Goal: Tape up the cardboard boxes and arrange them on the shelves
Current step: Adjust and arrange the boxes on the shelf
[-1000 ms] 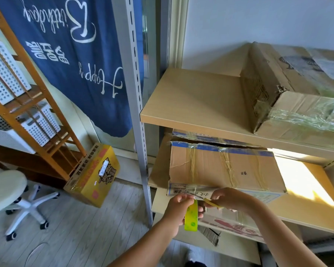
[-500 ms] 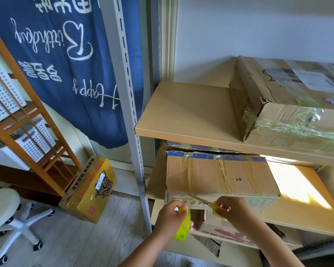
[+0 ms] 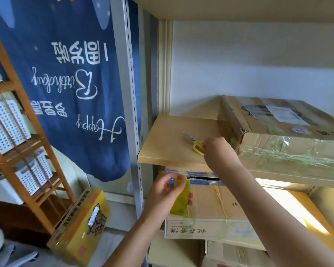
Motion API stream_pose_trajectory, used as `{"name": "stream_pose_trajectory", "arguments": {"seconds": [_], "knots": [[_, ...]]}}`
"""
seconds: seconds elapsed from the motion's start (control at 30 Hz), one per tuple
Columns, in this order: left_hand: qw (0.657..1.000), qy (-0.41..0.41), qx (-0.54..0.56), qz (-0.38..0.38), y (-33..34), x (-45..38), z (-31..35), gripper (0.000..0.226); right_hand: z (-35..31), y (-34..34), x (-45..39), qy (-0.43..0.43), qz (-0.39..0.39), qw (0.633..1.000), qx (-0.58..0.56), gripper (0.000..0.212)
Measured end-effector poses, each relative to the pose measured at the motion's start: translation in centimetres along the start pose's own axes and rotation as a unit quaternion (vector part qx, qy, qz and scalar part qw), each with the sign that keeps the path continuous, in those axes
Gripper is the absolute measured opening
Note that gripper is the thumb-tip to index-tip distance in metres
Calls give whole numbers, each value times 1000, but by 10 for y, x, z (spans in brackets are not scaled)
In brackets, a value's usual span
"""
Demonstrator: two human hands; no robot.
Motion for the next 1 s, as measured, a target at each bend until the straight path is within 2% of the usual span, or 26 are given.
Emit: {"name": "stream_pose_trajectory", "arguments": {"seconds": [0.03,0.07,0.1,0.13,0.23,0.3,0.4,0.57,0.67,0.73,0.77,0.83,0.93,1.0], "knots": [[1000,0,4,8,-3,0,3,25,-3,1,3,-13,14,1000,-13,12],[1000,1,7,8,-6,-1,6,24,-8,-5,11,-38,61,996,-57,12],[1000,2,7,1,-7,0,10,23,-14,-13,24,-72,111,984,-115,19],[1000,6,4,-7,-9,0,12,21,-23,-17,38,-111,130,969,-179,25],[1000,18,-4,-9,-16,4,20,22,-51,-3,65,-177,40,944,-277,26],[999,25,-24,-2,-21,4,22,25,-56,6,69,-180,44,936,-299,15],[997,28,-74,11,-26,4,19,27,-58,8,73,-191,110,940,-260,10],[996,16,-82,27,-22,8,14,25,-59,15,79,-225,154,936,-224,4],[992,-10,-106,67,-25,-2,2,25,-62,13,73,-231,155,932,-232,5],[988,-47,-95,109,-32,-14,-5,9,-71,6,62,-231,154,930,-242,9],[984,-63,-100,132,-38,-21,-5,8,-77,1,52,-227,154,930,-246,12],[974,-84,-121,173,-48,-34,-1,28,-83,0,26,-196,132,940,-247,12],[967,-83,-162,178,-53,-48,5,32,-83,25,-8,-128,51,963,-231,16],[970,-49,-170,167,-52,-50,4,33,-85,39,-11,-116,30,973,-196,17]]}}
Point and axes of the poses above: each hand's wrist, its own x-axis away from the middle knuckle, its own y-axis out of the palm, z = x × y, the point moved 9 cm from there along -x, towards the middle knuckle, and after that the axes turned 5 degrees about z, right-handed, at the moved point
